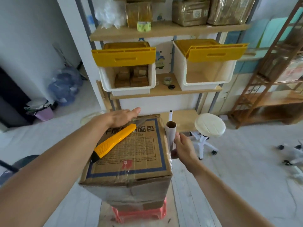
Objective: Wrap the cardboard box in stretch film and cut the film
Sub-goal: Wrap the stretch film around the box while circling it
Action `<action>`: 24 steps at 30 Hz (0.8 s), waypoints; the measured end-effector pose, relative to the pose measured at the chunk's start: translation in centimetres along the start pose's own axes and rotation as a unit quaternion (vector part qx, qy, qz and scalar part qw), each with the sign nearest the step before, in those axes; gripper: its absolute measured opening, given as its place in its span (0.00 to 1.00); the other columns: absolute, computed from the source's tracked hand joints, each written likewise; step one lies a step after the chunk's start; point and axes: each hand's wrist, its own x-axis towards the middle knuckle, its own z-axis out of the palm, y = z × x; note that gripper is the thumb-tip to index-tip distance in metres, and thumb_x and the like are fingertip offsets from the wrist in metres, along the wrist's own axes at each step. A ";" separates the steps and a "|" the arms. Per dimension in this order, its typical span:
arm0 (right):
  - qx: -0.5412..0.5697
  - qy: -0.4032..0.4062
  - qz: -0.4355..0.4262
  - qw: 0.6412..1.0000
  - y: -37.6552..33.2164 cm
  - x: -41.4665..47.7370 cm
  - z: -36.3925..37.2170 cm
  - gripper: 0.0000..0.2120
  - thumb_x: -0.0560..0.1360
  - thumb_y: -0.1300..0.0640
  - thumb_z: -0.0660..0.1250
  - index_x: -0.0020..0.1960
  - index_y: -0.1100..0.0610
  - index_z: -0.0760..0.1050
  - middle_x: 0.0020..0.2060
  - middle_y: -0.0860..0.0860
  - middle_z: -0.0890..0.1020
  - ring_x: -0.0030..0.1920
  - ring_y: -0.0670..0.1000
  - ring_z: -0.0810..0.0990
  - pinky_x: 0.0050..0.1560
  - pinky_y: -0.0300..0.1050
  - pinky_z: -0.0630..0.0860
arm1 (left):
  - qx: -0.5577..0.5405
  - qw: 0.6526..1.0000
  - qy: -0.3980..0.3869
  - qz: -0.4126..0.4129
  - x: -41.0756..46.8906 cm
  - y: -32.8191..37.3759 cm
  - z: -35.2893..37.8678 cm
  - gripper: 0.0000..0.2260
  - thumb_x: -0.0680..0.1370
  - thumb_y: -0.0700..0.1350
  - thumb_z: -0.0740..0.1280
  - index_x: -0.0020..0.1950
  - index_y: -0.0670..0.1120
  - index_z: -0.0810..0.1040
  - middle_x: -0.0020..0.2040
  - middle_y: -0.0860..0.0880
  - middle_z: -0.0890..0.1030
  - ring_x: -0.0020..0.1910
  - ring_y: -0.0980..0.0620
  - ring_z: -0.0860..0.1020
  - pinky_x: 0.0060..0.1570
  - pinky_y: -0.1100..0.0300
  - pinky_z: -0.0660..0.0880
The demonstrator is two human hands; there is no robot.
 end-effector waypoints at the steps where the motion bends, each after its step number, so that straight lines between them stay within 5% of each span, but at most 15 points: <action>1: -0.002 -0.017 0.006 1.000 0.1 0.6 -0.4 0.19 0.83 0.47 0.53 0.52 0.62 0.73 0.44 0.64 0.80 0.33 0.55 0.82 0.35 0.45 0.80 | 0.003 1.000 0.008 -0.013 0.0 0.1 0.1 0.50 0.64 0.84 0.43 0.77 0.56 0.64 0.76 0.52 0.67 0.74 0.51 0.65 0.75 0.42 0.55; 5: 0.044 -0.086 -0.029 0.995 0.6 2.0 -2.3 0.10 0.78 0.64 0.60 0.55 0.57 0.77 0.48 0.56 0.81 0.43 0.54 0.80 0.49 0.50 0.80 | 0.019 0.996 0.036 -0.081 -1.2 2.2 0.6 0.47 0.67 0.81 0.43 0.76 0.55 0.66 0.74 0.54 0.70 0.74 0.51 0.65 0.75 0.44 0.55; 9: -0.026 -0.101 -0.083 0.991 0.5 2.4 -2.7 0.15 0.73 0.58 0.73 0.56 0.51 0.72 0.49 0.43 0.80 0.43 0.48 0.82 0.44 0.45 0.80 | 0.067 0.983 0.091 -0.142 -1.5 4.1 1.6 0.40 0.73 0.76 0.43 0.73 0.53 0.71 0.74 0.50 0.70 0.73 0.46 0.67 0.73 0.43 0.59; 14: -0.065 -0.063 -0.129 0.988 0.9 3.9 -2.3 0.12 0.77 0.53 0.69 0.59 0.50 0.71 0.49 0.38 0.78 0.42 0.45 0.80 0.44 0.45 0.79 | 0.109 0.971 0.138 -0.160 -1.8 5.3 3.0 0.43 0.73 0.75 0.40 0.71 0.49 0.72 0.74 0.43 0.70 0.73 0.43 0.67 0.71 0.42 0.62; 17: -0.051 -0.095 -0.116 0.987 0.9 4.6 -2.2 0.11 0.81 0.54 0.63 0.63 0.45 0.71 0.50 0.40 0.79 0.37 0.49 0.84 0.36 0.48 0.82 | 0.106 0.971 0.144 -0.156 -2.0 6.0 3.3 0.37 0.78 0.69 0.42 0.71 0.46 0.72 0.73 0.42 0.70 0.73 0.43 0.67 0.71 0.45 0.62; 20: -0.050 -0.111 -0.123 0.985 0.8 5.2 -2.0 0.13 0.83 0.56 0.57 0.54 0.36 0.69 0.50 0.46 0.80 0.39 0.53 0.85 0.38 0.52 0.81 | 0.115 0.971 0.146 -0.150 -2.1 6.1 3.4 0.33 0.81 0.65 0.44 0.70 0.44 0.73 0.71 0.42 0.72 0.70 0.44 0.70 0.65 0.50 0.64; 24: -0.046 -0.155 -0.103 0.982 0.6 6.8 -2.2 0.03 0.81 0.52 0.55 0.53 0.44 0.63 0.49 0.53 0.80 0.43 0.57 0.84 0.46 0.63 0.81 | 0.127 0.970 0.163 -0.131 -2.6 6.1 4.0 0.25 0.84 0.59 0.47 0.48 0.45 0.76 0.49 0.46 0.77 0.55 0.45 0.75 0.51 0.53 0.66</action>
